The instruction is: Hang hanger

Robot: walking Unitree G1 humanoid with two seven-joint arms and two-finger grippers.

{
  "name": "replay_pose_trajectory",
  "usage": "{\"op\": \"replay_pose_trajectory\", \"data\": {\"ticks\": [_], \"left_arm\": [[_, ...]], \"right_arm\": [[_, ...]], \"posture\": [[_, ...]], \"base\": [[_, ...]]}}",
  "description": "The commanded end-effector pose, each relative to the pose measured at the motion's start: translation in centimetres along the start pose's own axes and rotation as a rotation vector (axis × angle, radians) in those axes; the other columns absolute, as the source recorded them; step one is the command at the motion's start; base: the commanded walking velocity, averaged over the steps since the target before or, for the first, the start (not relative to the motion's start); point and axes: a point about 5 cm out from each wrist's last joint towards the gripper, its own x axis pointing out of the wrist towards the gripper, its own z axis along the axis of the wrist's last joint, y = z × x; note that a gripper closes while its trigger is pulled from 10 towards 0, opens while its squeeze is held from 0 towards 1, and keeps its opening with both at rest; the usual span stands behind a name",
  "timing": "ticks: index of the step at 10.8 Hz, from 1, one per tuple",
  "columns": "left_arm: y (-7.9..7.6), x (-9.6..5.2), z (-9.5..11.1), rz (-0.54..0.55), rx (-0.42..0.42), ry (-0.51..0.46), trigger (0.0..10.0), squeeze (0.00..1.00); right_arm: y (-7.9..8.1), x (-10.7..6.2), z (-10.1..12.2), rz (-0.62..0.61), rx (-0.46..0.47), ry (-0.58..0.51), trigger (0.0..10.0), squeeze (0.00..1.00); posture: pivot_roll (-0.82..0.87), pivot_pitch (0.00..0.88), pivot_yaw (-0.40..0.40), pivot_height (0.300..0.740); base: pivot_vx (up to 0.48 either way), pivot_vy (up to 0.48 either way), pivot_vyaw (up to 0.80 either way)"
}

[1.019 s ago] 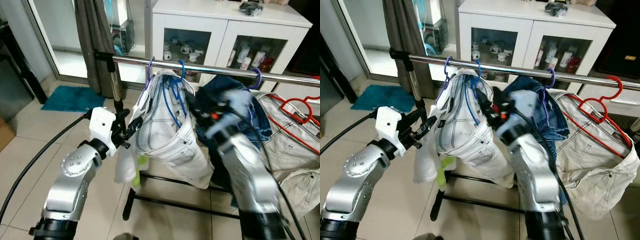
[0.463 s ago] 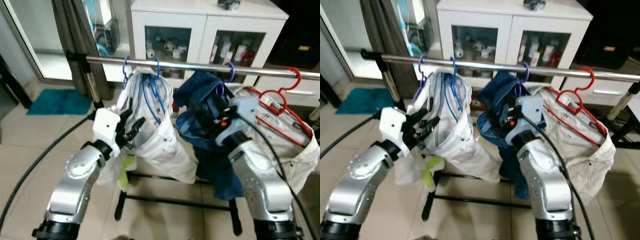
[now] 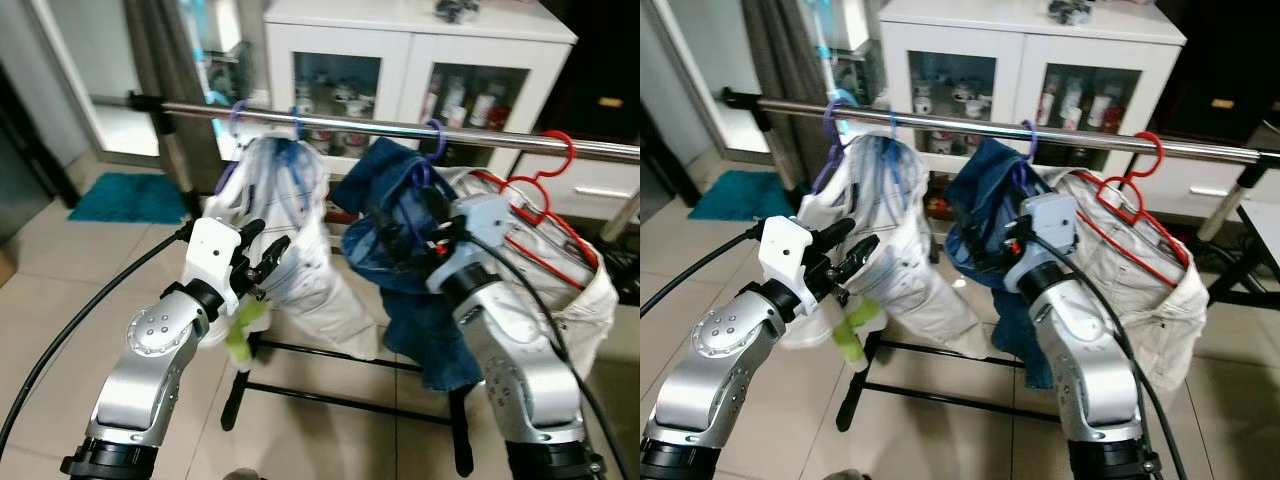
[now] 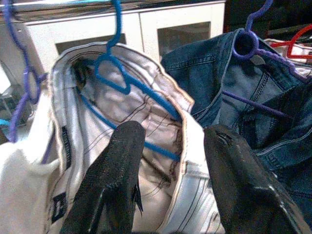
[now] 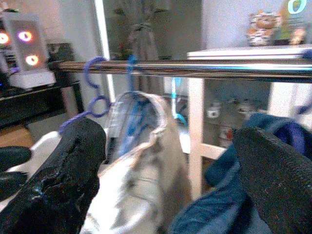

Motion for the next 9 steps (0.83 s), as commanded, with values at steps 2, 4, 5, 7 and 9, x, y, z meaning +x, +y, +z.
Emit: {"op": "replay_pose_trajectory", "data": {"ticks": [2, 4, 5, 7, 9], "left_arm": [[0.4, 0.1, -0.2, -0.018, 0.020, 0.017, 10.0, 0.00], [0.3, 0.6, 0.0, -0.059, 0.029, 0.013, 10.0, 0.00], [0.2, 0.6, 0.1, -0.086, 0.028, 0.014, 10.0, 0.00], [-0.1, 0.7, -0.1, -0.135, 0.029, 0.025, 10.0, 0.00], [-0.2, 1.3, 0.1, -0.208, 0.015, 0.022, 10.0, 0.00]], "right_arm": [[0.1, 1.3, -0.7, -0.031, -0.024, 0.075, 10.0, 1.00], [-0.8, 3.3, -1.1, -0.147, -0.051, 0.135, 10.0, 1.00], [-1.0, 3.7, -1.0, -0.167, -0.048, 0.141, 10.0, 1.00], [-1.5, 3.8, 0.3, -0.193, -0.058, 0.141, 10.0, 1.00], [-2.4, 3.0, 0.8, -0.205, -0.107, 0.173, 10.0, 1.00]], "posture": [[-0.01, 0.000, 0.000, 0.740], [-0.01, 0.000, -0.005, 0.740], [-0.01, 0.000, -0.009, 0.740], [-0.01, 0.000, -0.013, 0.740], [-0.02, 0.000, -0.001, 0.740]], "base": [[0.000, 0.000, 0.00], [0.000, 0.000, 0.00], [0.000, 0.000, 0.00], [0.000, 0.000, 0.00], [0.000, 0.000, 0.00]]}}
